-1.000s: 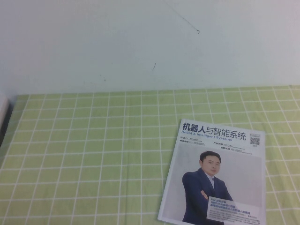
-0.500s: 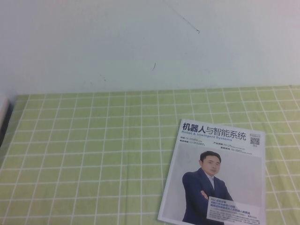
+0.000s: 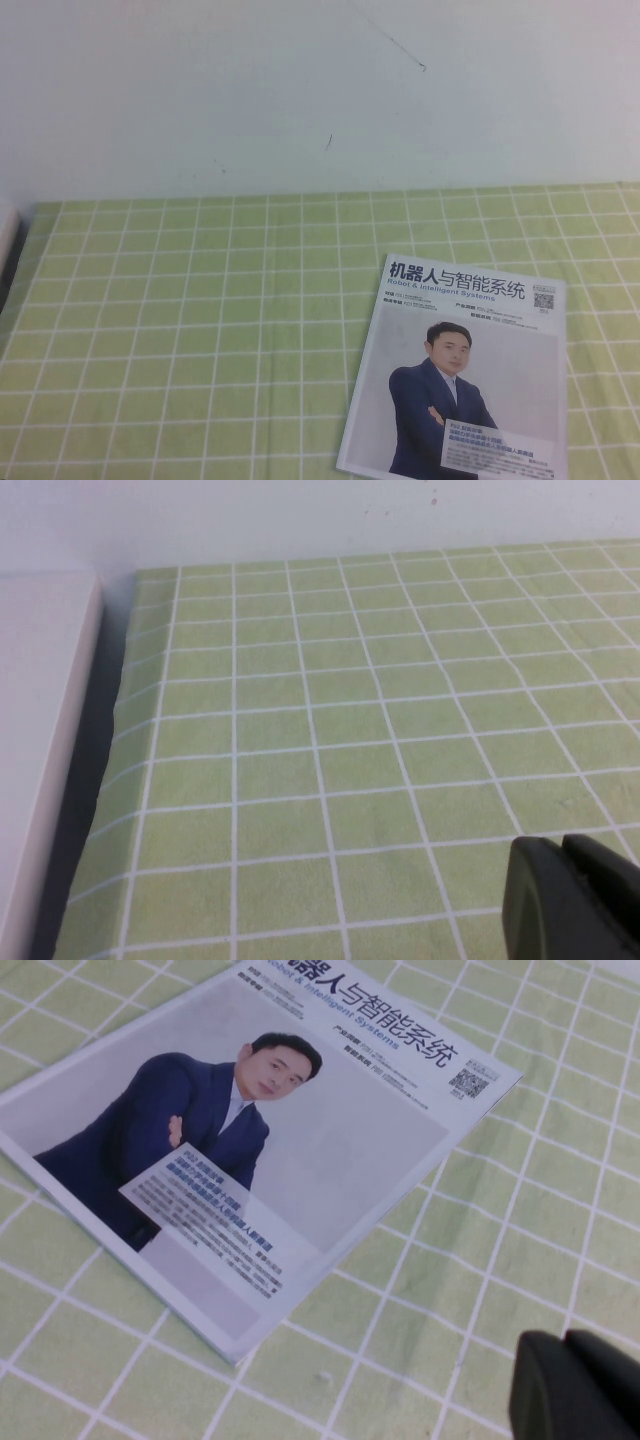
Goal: Close book
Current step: 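Close the open booklet and leave it lying on the table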
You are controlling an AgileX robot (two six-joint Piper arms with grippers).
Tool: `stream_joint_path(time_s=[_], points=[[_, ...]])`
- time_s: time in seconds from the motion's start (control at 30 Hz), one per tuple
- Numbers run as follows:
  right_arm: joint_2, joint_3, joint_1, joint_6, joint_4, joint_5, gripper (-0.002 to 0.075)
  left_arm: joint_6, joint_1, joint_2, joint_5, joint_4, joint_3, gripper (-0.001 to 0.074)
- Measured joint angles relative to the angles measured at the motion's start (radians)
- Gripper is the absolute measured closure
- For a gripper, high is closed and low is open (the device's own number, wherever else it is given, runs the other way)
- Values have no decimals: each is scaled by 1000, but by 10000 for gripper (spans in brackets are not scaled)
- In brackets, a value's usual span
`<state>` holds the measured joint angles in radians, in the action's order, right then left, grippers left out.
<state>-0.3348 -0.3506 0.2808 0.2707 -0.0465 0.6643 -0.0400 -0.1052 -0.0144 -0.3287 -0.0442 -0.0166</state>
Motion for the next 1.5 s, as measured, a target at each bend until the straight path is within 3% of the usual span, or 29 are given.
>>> stream_joint_path(time_s=[1.0,1.33,1.5], points=[[33,37,-2,2,16,-41,729,0,0,0,0,0,0,738],[305,350,-191,4,65,-313,729,0,0,0,0,2,0,738],[346,369,-281,-24,60,-312,729,0,0,0,0,2,0,738]])
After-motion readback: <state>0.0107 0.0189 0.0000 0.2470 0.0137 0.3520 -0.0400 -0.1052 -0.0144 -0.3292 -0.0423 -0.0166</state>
